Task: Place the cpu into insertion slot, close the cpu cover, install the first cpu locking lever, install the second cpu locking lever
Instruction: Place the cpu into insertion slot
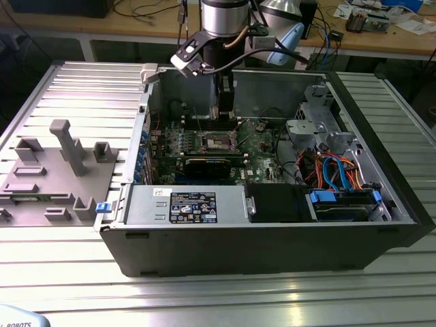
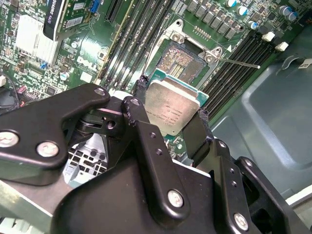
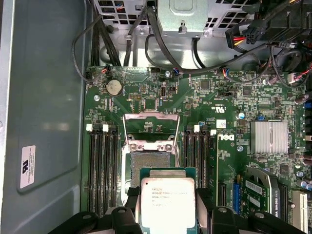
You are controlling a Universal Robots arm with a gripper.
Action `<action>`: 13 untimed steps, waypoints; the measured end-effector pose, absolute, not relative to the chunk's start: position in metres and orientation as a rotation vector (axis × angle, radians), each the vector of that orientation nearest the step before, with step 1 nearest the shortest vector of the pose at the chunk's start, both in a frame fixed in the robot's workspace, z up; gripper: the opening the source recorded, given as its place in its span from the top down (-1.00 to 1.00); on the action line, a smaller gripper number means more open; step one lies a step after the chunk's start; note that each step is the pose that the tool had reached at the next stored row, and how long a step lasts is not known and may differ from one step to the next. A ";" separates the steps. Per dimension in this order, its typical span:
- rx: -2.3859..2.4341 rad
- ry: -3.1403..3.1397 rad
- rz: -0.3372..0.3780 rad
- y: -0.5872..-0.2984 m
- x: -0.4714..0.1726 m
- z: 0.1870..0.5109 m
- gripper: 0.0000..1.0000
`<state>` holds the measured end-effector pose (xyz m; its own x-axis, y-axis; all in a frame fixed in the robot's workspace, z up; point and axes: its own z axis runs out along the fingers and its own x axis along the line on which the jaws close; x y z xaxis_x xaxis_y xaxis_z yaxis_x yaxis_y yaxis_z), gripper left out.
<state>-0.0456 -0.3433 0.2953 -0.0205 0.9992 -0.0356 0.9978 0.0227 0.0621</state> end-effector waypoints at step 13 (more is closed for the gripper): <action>2.149 2.196 0.030 -0.343 -0.046 0.293 -0.08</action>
